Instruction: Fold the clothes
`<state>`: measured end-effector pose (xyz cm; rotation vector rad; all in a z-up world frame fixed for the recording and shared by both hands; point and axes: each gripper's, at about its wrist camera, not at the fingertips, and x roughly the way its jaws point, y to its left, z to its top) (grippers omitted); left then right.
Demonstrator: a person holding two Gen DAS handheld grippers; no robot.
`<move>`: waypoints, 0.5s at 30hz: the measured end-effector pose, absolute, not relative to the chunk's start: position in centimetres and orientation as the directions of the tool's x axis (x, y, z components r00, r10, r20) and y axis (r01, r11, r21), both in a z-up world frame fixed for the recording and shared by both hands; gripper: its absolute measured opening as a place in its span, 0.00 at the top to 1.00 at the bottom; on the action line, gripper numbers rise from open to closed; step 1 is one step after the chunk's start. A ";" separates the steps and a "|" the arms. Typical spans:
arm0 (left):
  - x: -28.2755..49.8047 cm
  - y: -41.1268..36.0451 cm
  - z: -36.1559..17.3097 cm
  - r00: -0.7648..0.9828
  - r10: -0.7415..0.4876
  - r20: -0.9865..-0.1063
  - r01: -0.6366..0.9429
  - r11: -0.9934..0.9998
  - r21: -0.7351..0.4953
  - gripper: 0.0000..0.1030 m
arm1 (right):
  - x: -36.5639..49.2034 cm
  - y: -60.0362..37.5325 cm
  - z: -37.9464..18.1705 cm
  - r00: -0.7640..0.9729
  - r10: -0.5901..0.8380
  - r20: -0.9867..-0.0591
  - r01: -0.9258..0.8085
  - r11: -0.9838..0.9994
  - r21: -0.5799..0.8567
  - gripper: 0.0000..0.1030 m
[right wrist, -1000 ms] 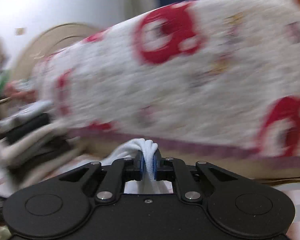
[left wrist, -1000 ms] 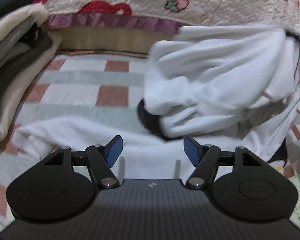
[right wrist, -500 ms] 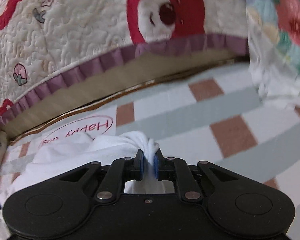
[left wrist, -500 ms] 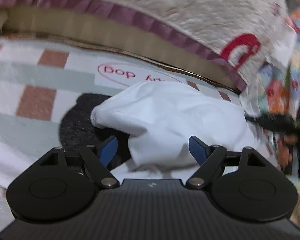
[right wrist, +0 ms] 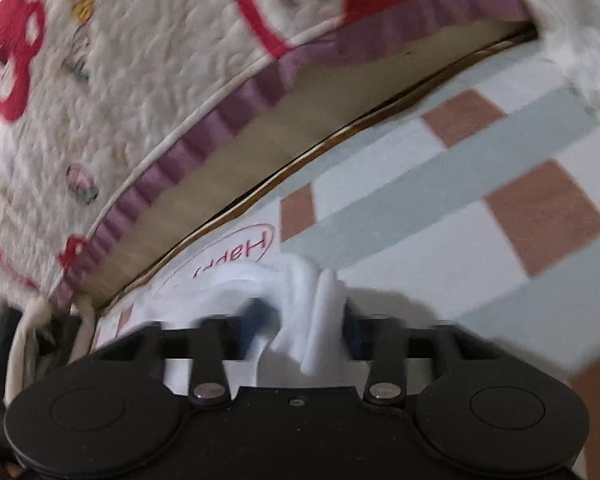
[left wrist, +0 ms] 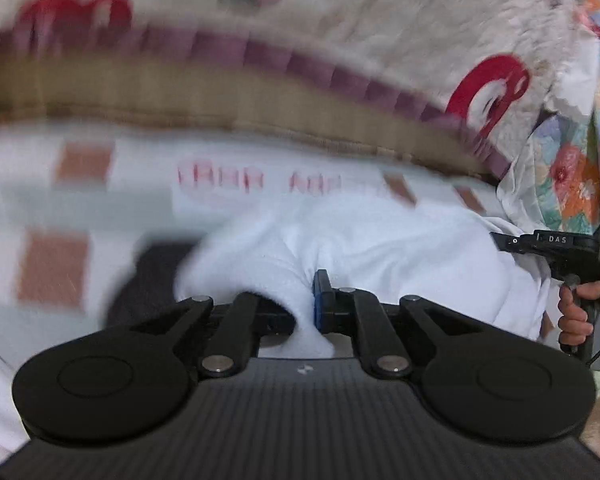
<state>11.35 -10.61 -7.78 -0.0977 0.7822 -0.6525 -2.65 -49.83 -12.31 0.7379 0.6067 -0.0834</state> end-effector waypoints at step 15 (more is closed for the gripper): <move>3.5 3.8 10.7 0.799 -0.533 -0.278 0.504 0.846 -0.175 0.93 | -12.8 -35.3 2.1 0.951 0.187 -0.245 -0.072 0.908 0.413 0.87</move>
